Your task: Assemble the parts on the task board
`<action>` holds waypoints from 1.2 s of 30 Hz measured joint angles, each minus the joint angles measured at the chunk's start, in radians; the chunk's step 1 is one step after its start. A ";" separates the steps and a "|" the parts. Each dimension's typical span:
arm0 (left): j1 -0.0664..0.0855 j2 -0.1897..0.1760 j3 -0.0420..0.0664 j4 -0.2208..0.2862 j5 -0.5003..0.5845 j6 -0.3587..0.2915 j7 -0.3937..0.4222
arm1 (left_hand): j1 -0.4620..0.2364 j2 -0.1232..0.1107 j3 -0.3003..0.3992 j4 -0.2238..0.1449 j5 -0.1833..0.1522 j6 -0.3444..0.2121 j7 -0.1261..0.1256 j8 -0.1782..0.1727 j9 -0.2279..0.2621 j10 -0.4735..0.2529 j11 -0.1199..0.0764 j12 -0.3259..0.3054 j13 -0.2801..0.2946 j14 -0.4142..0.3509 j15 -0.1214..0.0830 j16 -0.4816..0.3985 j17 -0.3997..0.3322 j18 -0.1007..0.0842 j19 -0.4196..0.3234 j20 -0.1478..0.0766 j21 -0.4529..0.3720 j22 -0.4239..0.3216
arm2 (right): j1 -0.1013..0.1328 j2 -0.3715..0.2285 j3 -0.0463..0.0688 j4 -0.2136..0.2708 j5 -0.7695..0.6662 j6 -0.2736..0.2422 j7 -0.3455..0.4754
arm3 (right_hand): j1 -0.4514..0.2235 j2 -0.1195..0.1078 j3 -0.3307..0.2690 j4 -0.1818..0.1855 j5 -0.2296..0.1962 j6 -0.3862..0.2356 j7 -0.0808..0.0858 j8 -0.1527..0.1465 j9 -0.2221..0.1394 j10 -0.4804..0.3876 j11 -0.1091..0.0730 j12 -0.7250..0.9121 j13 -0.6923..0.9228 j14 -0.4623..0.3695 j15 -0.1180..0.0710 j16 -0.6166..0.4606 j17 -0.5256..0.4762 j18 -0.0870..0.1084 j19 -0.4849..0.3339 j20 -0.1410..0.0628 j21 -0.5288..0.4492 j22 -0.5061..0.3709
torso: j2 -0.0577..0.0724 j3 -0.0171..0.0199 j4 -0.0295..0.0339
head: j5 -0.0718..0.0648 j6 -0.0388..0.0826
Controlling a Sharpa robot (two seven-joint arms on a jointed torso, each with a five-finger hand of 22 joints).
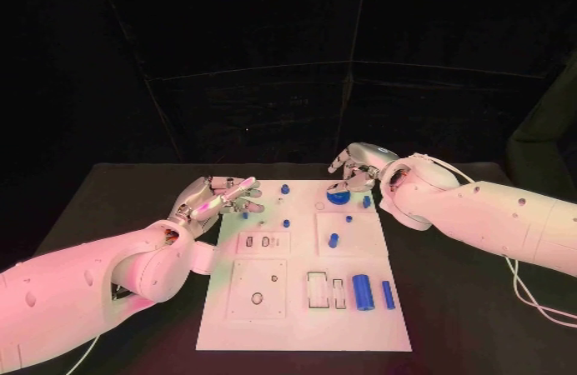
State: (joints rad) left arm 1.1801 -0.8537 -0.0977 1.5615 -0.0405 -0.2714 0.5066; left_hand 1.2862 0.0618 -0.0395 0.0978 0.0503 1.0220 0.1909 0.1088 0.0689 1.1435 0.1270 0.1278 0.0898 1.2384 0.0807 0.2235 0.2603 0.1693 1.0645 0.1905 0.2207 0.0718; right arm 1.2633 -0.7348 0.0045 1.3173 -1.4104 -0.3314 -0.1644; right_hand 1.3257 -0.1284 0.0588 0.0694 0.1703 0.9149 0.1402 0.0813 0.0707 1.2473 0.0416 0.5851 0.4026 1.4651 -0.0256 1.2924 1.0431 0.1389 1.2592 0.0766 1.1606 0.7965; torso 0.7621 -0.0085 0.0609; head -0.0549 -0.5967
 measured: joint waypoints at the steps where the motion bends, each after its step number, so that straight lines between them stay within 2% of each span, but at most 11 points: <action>1: 0.000 0.000 0.000 0.000 0.000 0.000 0.000 | 0.000 0.000 0.000 0.000 0.000 0.000 0.000 0.000 0.000 0.000 0.000 0.000 0.000 0.000 0.000 0.000 0.000 0.000 0.000 0.000 0.000 0.000 | 0.000 -0.006 0.000 -0.001 0.008 0.006 -0.008 | 0.009 0.004 -0.022 0.023 0.000 -0.001 0.000 0.003 0.001 -0.020 0.003 0.051 0.044 0.000 0.000 0.015 0.023 0.000 0.002 -0.002 0.006 0.009 | 0.000 0.0000 -0.0001 | -0.002 0.000; 3: 0.000 0.002 0.000 -0.001 0.000 0.000 0.000 | 0.000 0.000 0.001 -0.001 0.000 0.000 0.000 0.000 0.000 0.001 0.001 0.000 0.000 0.000 0.000 0.000 0.000 0.000 0.000 0.000 0.000 0.000 | 0.000 -0.011 0.001 -0.006 0.026 0.020 -0.023 | 0.042 -0.001 -0.061 0.093 0.000 -0.017 0.013 0.014 0.002 -0.065 0.014 0.226 0.213 0.000 0.000 0.051 0.078 0.000 0.005 0.006 0.021 0.027 | 0.001 -0.0003 -0.0001 | -0.007 0.001; 5: 0.000 0.003 0.000 -0.003 0.000 0.000 0.000 | 0.000 0.000 0.003 -0.003 0.000 0.000 0.000 0.000 0.000 0.003 0.003 0.000 0.000 0.000 0.000 0.000 0.001 0.000 0.000 0.000 0.000 -0.001 | 0.000 -0.011 0.001 -0.011 0.040 0.033 -0.033 | 0.056 -0.010 -0.075 0.129 0.000 -0.029 0.014 0.017 0.002 -0.064 0.014 0.328 0.320 0.000 0.000 0.073 0.113 0.000 0.005 0.006 0.028 0.039 | 0.001 -0.0005 0.0000 | -0.011 0.002; 6: 0.000 0.005 0.000 -0.004 0.000 0.001 0.000 | 0.000 0.000 0.003 -0.003 0.000 0.000 0.000 0.000 0.000 0.003 0.003 0.000 0.000 0.000 0.000 0.000 0.001 0.000 0.000 0.000 0.000 -0.001 | 0.000 -0.010 0.001 -0.015 0.047 0.040 -0.039 | 0.064 -0.009 -0.078 0.140 0.000 -0.029 0.014 0.021 0.002 -0.057 0.021 0.369 0.366 0.000 0.000 0.082 0.129 0.000 0.005 0.006 0.035 0.046 | 0.001 -0.0005 0.0003 | -0.012 0.002; 9: 0.000 0.008 0.000 -0.005 0.000 0.001 -0.001 | 0.000 0.000 0.003 -0.003 0.000 0.000 0.000 0.000 0.000 0.003 0.003 0.000 0.000 0.000 0.000 0.000 0.001 0.000 0.000 0.000 0.000 -0.001 | 0.000 -0.004 0.001 -0.026 0.059 0.054 -0.050 | 0.081 -0.004 -0.082 0.161 0.008 -0.037 0.017 0.029 0.002 -0.030 0.023 0.459 0.468 0.000 0.001 0.105 0.169 0.000 0.010 0.011 0.048 0.063 | 0.002 -0.0005 0.0017 | -0.014 0.000; 12: 0.000 0.009 0.000 -0.008 0.000 0.002 -0.001 | 0.000 0.000 0.003 -0.003 0.000 0.000 0.000 0.000 0.000 0.003 0.003 0.000 0.001 0.000 0.000 0.000 0.001 0.000 0.000 0.000 -0.004 -0.001 | 0.000 0.007 0.001 -0.037 0.067 0.071 -0.062 | 0.091 -0.005 -0.088 0.169 0.031 -0.038 0.016 0.043 0.002 0.086 0.025 0.669 0.723 0.000 0.008 0.156 0.249 0.000 0.029 0.015 0.078 0.110 | 0.003 0.0001 0.0033 | -0.014 0.001; 13: 0.000 0.009 0.000 -0.009 0.000 0.002 -0.001 | 0.000 0.000 0.003 -0.003 0.000 0.000 0.000 0.000 0.000 0.003 0.003 0.000 0.001 0.000 0.000 0.000 0.002 0.000 0.000 0.000 -0.004 -0.001 | 0.000 0.010 0.001 -0.040 0.067 0.076 -0.066 | 0.096 0.000 -0.089 0.170 0.035 -0.038 0.016 0.048 0.002 0.119 0.026 0.729 0.796 -0.001 0.014 0.173 0.259 -0.003 0.039 0.015 0.093 0.133 | 0.003 0.0002 0.0038 | -0.014 0.001; 14: 0.000 0.010 0.000 -0.009 0.000 0.002 -0.001 | 0.000 0.000 0.003 -0.003 0.000 0.000 0.000 0.000 0.000 0.003 0.003 0.000 0.001 0.000 0.000 -0.003 0.003 0.000 0.000 0.000 -0.004 -0.001 | 0.000 0.012 0.001 -0.043 0.068 0.081 -0.069 | 0.098 0.002 -0.088 0.170 0.036 -0.038 0.016 0.051 0.002 0.141 0.028 0.768 0.847 0.000 0.015 0.185 0.263 -0.016 0.047 0.017 0.106 0.155 | 0.003 0.0002 0.0045 | -0.014 0.001; 25: -0.001 0.014 -0.001 -0.015 0.000 0.003 -0.002 | 0.004 0.004 0.003 -0.009 0.000 0.000 0.000 0.000 0.000 0.004 0.003 0.000 0.001 0.000 0.000 -0.004 0.004 0.000 0.000 0.000 -0.004 -0.001 | 0.000 0.026 0.001 -0.060 0.063 0.135 -0.098 | 0.104 0.008 -0.091 0.172 0.041 -0.042 0.019 0.063 0.002 0.177 0.033 0.841 0.906 0.000 0.015 0.219 0.265 -0.015 0.067 0.025 0.150 0.226 | 0.003 -0.0010 0.0052 | -0.016 -0.007; 27: -0.001 0.014 -0.001 -0.016 0.000 0.003 -0.002 | 0.004 0.004 0.003 -0.009 0.000 0.000 0.000 0.000 0.000 0.004 0.003 0.000 0.001 0.000 0.000 -0.004 0.004 0.000 0.000 0.000 -0.004 -0.001 | 0.000 0.027 0.001 -0.060 0.061 0.143 -0.102 | 0.108 0.012 -0.092 0.172 0.042 -0.042 0.019 0.063 0.002 0.183 0.035 0.848 0.906 0.000 0.015 0.221 0.265 -0.031 0.071 0.022 0.151 0.234 | 0.003 -0.0010 0.0052 | -0.016 -0.007; 36: -0.001 0.016 -0.001 -0.018 0.001 0.005 -0.003 | 0.004 0.004 0.003 -0.008 0.000 0.000 0.000 0.000 0.000 0.003 0.003 0.000 0.002 0.000 0.000 -0.004 0.005 0.000 0.000 0.000 -0.004 -0.002 | 0.000 0.030 0.002 -0.067 0.050 0.168 -0.111 | 0.119 0.023 -0.095 0.164 0.053 -0.041 0.020 0.074 0.002 0.191 0.033 0.859 0.905 0.000 0.015 0.228 0.265 -0.031 0.074 0.025 0.163 0.251 | 0.003 -0.0017 0.0057 | -0.016 -0.009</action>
State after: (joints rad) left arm 1.1789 -0.8381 -0.0991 1.5436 -0.0400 -0.2668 0.5036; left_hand 1.2903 0.0660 -0.0366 0.0893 0.0503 1.0220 0.1909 0.1088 0.0689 1.1470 0.1304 0.1278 0.0915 1.2384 0.0807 0.2199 0.2656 0.1693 1.0645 0.1905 0.2171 0.0698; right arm 1.2630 -0.7048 0.0063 1.2506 -1.3604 -0.1634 -0.2753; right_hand 1.4442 -0.1057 -0.0363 0.2337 0.2235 0.8741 0.1604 0.1549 0.0722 1.4383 0.0751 1.4445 1.3080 1.4650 -0.0107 1.5200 1.3080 0.1081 1.3336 0.1017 1.3241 1.0479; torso 0.7652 -0.0103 0.0665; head -0.0705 -0.6058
